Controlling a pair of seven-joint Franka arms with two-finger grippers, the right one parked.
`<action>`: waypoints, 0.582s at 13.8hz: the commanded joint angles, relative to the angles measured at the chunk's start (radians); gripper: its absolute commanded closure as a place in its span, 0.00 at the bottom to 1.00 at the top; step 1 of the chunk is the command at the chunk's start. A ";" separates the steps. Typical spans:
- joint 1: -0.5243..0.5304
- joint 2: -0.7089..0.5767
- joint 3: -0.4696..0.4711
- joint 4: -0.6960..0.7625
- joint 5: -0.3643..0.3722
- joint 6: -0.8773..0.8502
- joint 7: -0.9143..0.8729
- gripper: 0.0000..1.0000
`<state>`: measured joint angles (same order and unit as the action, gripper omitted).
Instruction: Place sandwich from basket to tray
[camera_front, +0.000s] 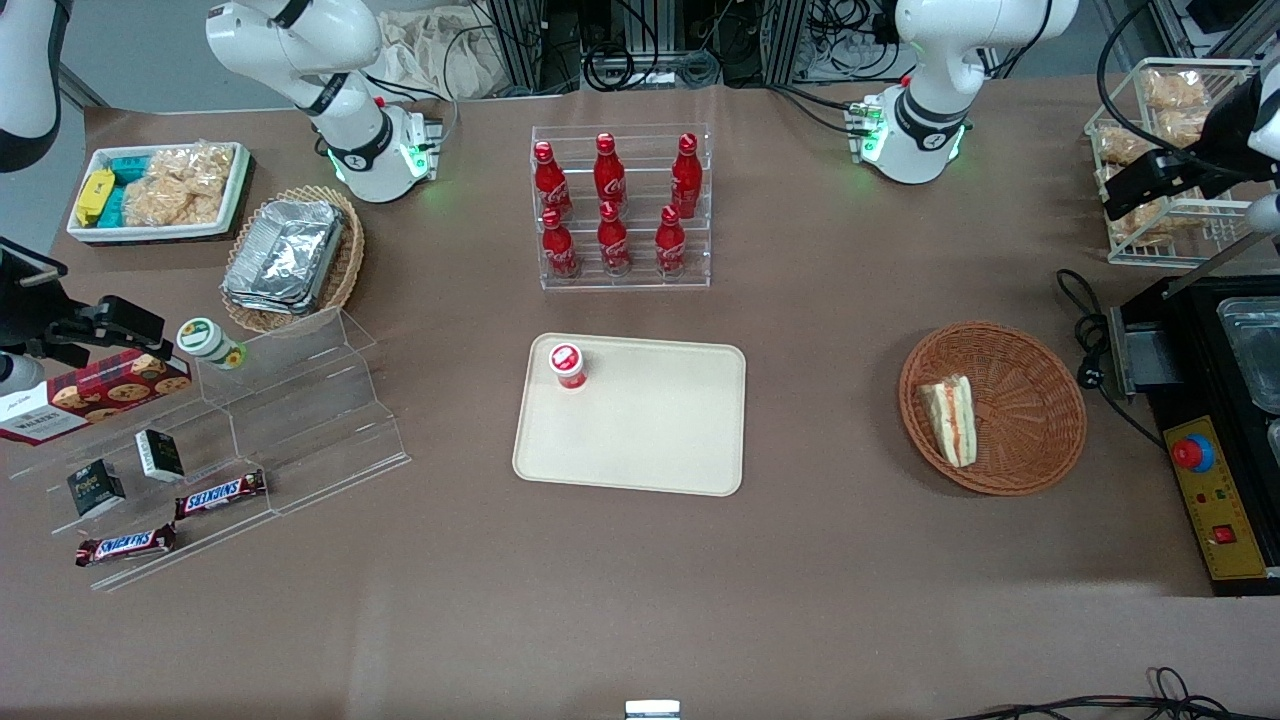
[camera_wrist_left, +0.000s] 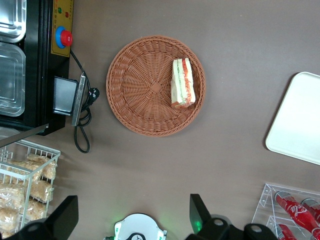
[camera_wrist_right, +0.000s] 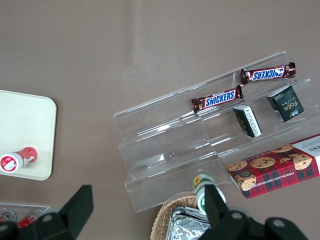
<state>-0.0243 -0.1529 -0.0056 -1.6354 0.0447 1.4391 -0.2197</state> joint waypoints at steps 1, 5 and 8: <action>-0.009 0.001 0.009 0.009 0.027 0.004 0.005 0.00; -0.008 -0.002 0.015 0.016 -0.024 0.014 0.028 0.00; -0.011 0.010 0.064 0.005 -0.057 0.014 0.031 0.00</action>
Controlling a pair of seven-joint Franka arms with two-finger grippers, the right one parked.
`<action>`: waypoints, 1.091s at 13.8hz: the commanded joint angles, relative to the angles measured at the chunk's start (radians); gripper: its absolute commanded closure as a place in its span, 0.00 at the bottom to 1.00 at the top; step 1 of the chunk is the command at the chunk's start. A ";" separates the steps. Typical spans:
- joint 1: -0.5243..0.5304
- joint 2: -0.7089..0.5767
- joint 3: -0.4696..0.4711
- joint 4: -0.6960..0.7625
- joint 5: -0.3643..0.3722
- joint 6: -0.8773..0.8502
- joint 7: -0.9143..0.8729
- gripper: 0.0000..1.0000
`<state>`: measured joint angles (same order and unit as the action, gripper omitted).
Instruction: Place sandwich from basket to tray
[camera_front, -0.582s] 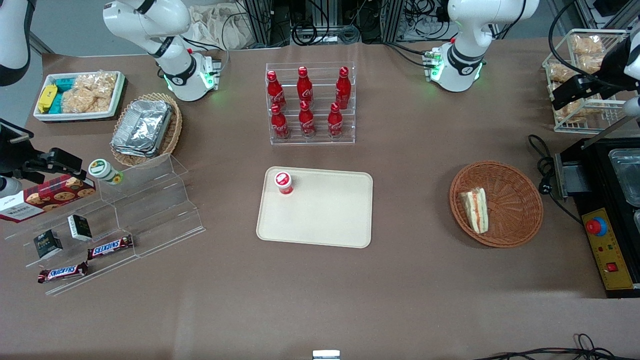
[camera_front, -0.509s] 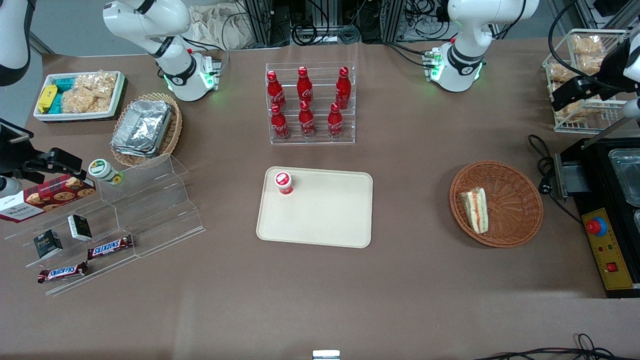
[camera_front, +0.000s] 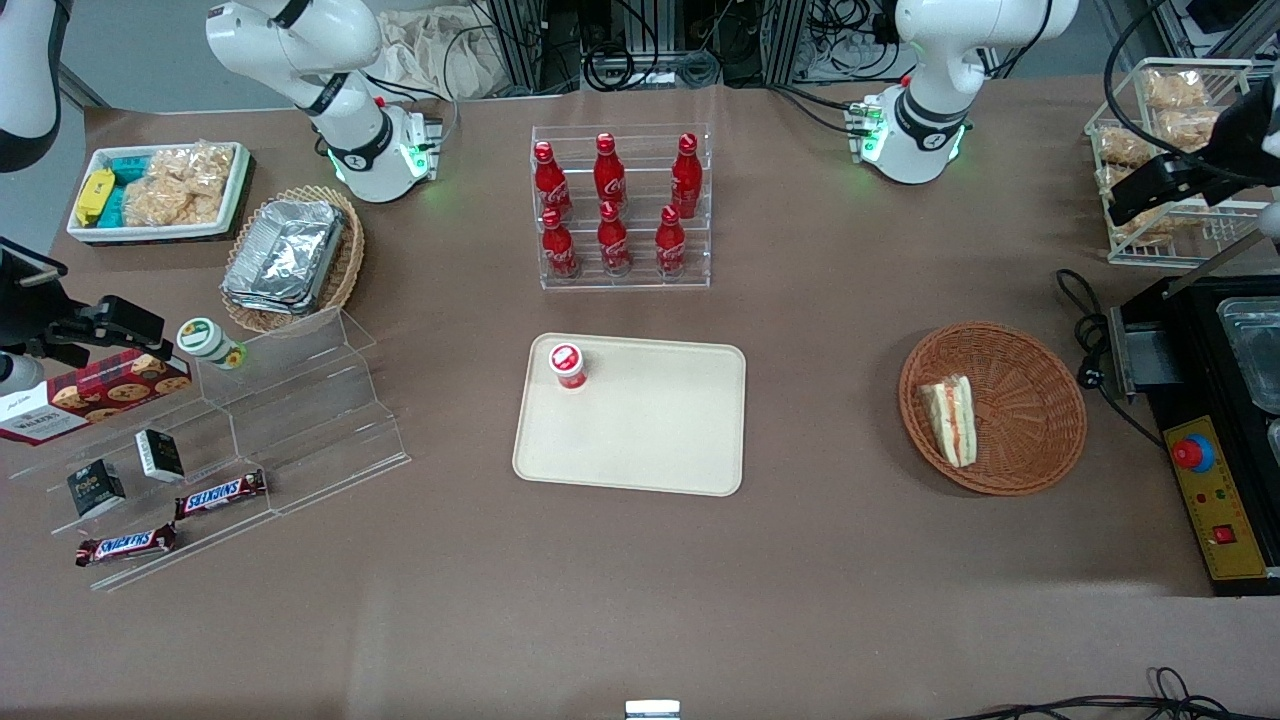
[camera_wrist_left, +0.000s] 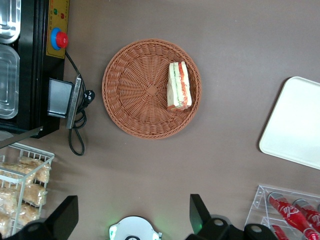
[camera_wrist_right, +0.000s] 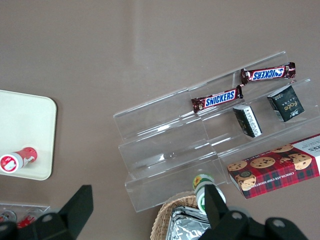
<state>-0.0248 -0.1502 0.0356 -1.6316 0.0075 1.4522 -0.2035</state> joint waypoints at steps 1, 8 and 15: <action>-0.012 0.041 0.023 -0.004 -0.020 0.008 0.013 0.00; -0.024 0.198 -0.026 -0.227 -0.017 0.345 -0.103 0.00; -0.081 0.337 -0.034 -0.412 0.006 0.712 -0.208 0.00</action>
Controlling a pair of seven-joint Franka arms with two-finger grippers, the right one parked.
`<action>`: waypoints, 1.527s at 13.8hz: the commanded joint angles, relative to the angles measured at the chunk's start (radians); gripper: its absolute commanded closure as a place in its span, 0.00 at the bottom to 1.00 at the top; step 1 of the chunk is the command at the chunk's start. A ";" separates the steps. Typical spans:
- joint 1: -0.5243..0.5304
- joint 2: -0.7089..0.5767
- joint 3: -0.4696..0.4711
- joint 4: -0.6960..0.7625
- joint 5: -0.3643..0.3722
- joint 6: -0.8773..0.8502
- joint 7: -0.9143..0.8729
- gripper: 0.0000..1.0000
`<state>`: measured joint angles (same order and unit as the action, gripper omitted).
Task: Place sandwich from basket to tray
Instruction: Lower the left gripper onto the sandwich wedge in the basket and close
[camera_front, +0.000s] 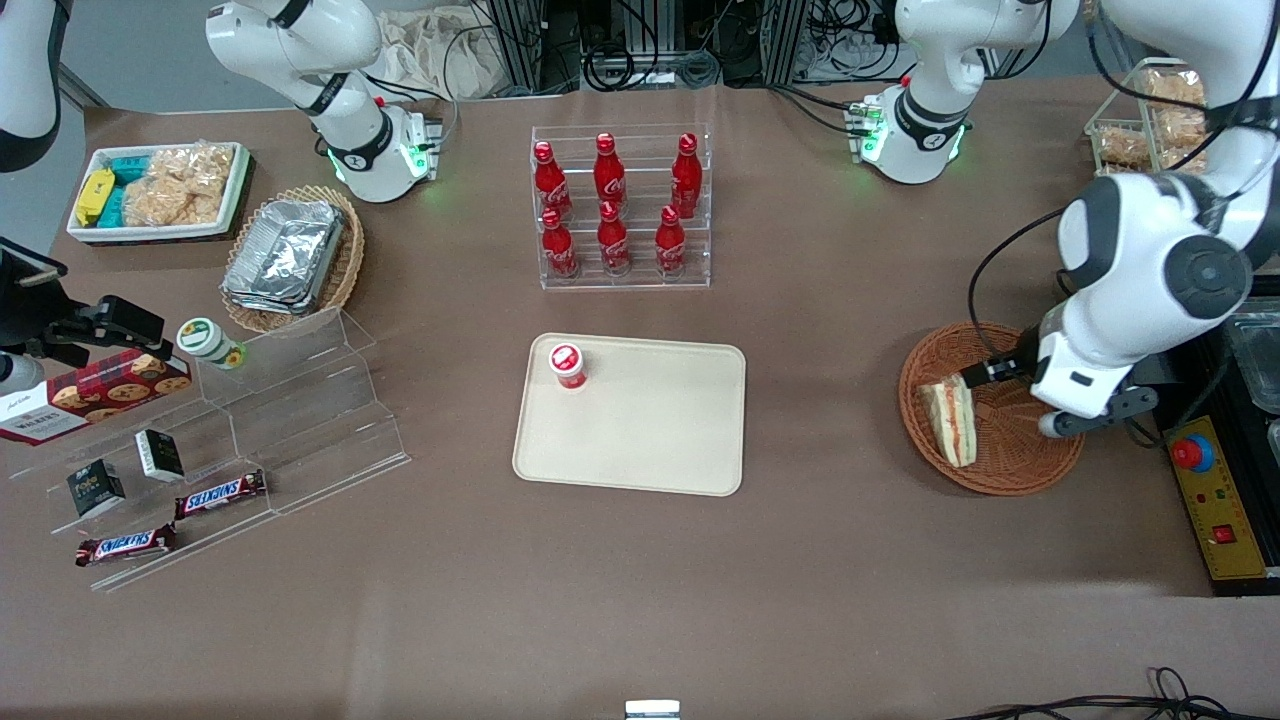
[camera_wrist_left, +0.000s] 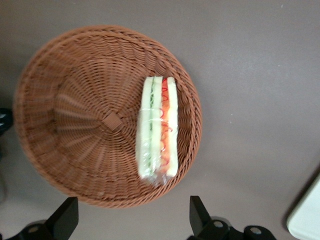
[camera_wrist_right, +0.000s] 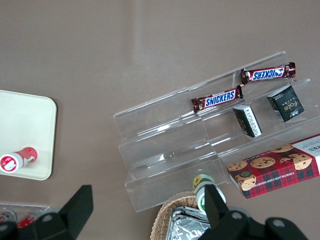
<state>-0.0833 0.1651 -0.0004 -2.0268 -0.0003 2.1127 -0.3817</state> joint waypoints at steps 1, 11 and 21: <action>-0.024 0.043 0.002 -0.029 0.022 0.082 -0.029 0.00; -0.030 0.123 0.003 -0.144 0.033 0.325 -0.037 0.36; -0.107 -0.110 -0.003 0.046 0.221 -0.101 -0.019 0.87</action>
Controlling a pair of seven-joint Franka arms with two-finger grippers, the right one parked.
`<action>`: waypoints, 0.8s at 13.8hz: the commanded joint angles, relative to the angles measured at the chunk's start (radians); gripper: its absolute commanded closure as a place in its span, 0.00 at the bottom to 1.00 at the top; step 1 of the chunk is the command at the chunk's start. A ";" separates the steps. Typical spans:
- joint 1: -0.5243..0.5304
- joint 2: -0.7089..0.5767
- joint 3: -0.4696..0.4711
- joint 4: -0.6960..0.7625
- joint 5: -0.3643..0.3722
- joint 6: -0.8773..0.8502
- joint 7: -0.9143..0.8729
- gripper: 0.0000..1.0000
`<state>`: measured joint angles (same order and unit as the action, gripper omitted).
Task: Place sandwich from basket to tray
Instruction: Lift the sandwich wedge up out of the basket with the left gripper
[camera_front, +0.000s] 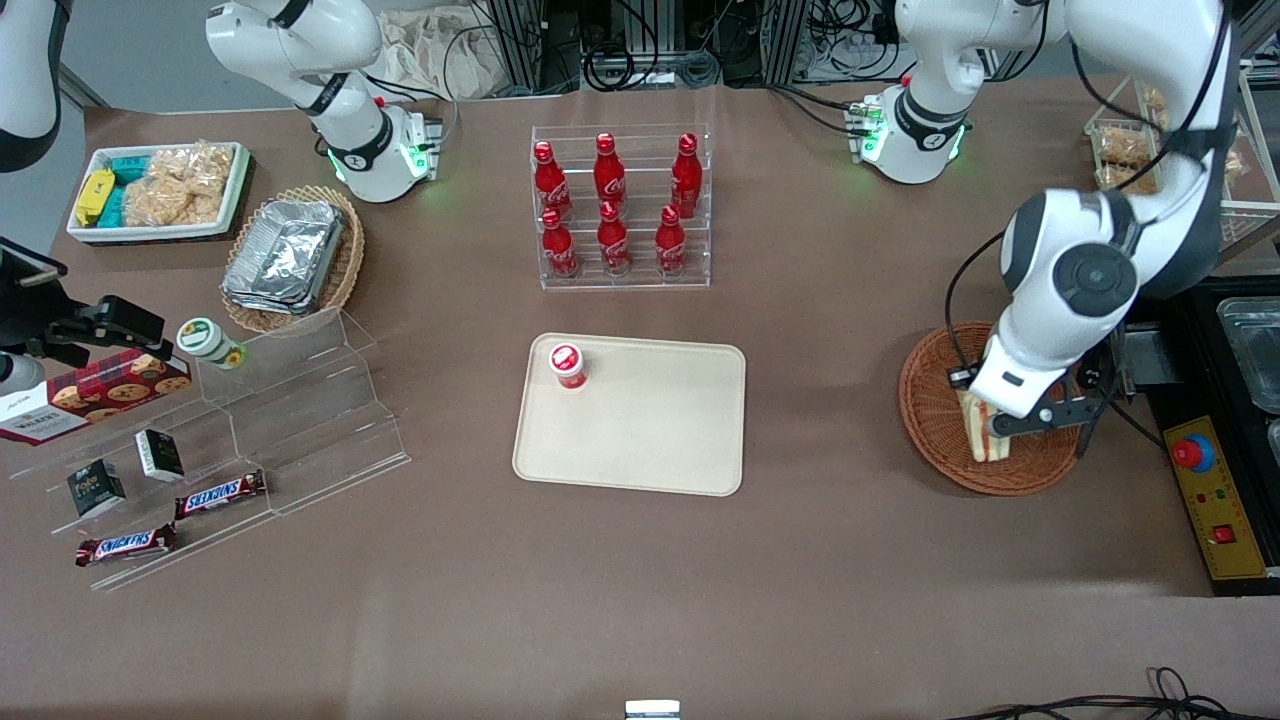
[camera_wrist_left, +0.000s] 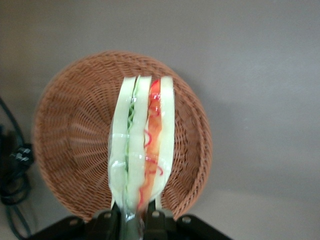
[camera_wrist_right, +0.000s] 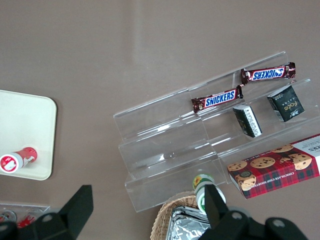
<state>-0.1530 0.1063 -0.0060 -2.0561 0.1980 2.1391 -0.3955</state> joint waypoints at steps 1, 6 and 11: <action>-0.054 -0.053 -0.003 0.152 0.021 -0.221 -0.003 0.89; -0.086 -0.037 -0.092 0.555 -0.017 -0.680 0.026 0.94; -0.086 -0.034 -0.296 0.720 -0.089 -0.861 -0.214 0.97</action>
<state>-0.2345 0.0355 -0.2276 -1.4008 0.1294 1.3164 -0.4950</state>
